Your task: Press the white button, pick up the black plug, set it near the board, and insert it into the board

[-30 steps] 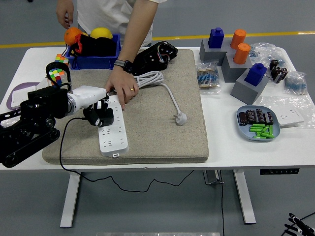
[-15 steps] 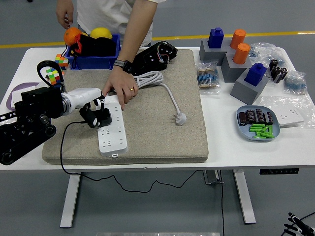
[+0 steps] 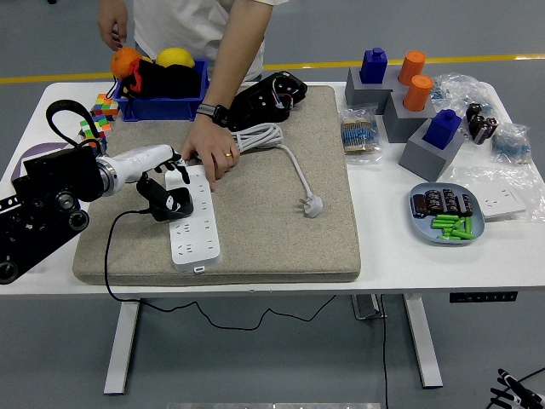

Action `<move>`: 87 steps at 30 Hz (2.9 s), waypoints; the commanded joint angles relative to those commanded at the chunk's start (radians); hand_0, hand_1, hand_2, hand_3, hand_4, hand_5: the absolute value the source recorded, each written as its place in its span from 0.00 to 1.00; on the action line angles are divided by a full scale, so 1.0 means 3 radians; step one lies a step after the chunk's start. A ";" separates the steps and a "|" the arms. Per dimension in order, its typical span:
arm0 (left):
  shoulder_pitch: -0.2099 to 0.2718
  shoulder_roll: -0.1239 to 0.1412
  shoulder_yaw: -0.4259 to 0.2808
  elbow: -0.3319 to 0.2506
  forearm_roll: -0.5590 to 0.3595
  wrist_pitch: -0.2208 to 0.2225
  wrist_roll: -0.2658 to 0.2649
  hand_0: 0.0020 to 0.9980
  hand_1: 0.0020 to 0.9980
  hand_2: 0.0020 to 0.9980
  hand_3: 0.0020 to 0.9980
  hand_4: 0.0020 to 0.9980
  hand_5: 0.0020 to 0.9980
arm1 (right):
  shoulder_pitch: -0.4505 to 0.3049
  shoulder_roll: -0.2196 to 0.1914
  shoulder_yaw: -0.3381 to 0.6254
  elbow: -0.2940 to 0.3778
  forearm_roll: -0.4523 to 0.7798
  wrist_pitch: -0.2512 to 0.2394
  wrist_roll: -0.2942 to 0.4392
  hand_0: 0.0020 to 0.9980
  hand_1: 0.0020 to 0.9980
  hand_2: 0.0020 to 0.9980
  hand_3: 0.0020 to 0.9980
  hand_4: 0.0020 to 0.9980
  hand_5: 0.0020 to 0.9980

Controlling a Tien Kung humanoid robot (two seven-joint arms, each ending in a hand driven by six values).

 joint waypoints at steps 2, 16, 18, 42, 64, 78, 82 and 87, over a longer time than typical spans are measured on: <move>0.0066 0.0001 -0.0112 -0.0016 -0.0008 0.0078 -0.0047 0.74 0.84 0.81 0.59 1.00 0.18 | -0.0003 0.0000 -0.0002 -0.0002 -0.0002 0.0001 -0.0002 0.73 0.61 0.55 0.66 0.74 0.49; 0.0788 -0.0229 -0.1422 0.0133 0.0261 0.0844 -0.0472 0.66 0.76 0.71 0.56 0.73 0.00 | -0.0031 0.0014 -0.0030 -0.0004 -0.0007 -0.0001 -0.0003 0.73 0.61 0.55 0.66 0.74 0.50; 0.0872 -0.0283 -0.1641 0.0189 0.0316 0.0854 -0.0458 0.66 0.76 0.71 0.56 0.73 0.00 | -0.0038 0.0018 -0.0024 -0.0003 -0.0010 -0.0002 -0.0003 0.73 0.61 0.55 0.66 0.74 0.50; 0.1438 -0.0966 -0.3007 0.0332 0.0452 0.0945 -0.0582 0.86 0.95 0.90 0.83 0.77 0.00 | -0.0083 0.0091 0.0061 0.0004 -0.0037 -0.0007 0.0008 0.73 0.61 0.55 0.66 0.74 0.50; 0.1620 -0.1063 -0.3237 0.0145 0.0501 0.0887 -0.0546 0.92 0.95 0.90 0.88 0.79 0.03 | -0.0081 0.0102 0.0083 0.0005 -0.0034 0.0000 0.0005 0.73 0.61 0.55 0.66 0.74 0.50; 0.1608 -0.1075 -0.3242 0.0119 0.0504 0.0867 -0.0544 0.91 0.95 0.89 0.88 0.78 0.03 | -0.0071 0.0098 0.0085 0.0008 -0.0028 -0.0002 0.0003 0.73 0.61 0.55 0.66 0.74 0.50; 0.1610 -0.1078 -0.3237 0.0108 0.0504 0.0866 -0.0539 0.91 0.94 0.89 0.88 0.79 0.04 | -0.0070 0.0099 0.0080 0.0007 -0.0027 -0.0001 0.0003 0.73 0.61 0.55 0.66 0.74 0.50; 0.1609 -0.1062 -0.3192 0.0121 0.0498 0.0862 -0.0533 0.91 0.94 0.88 0.87 0.79 0.04 | -0.0072 0.0096 0.0068 0.0005 -0.0027 0.0001 0.0003 0.73 0.61 0.55 0.66 0.74 0.50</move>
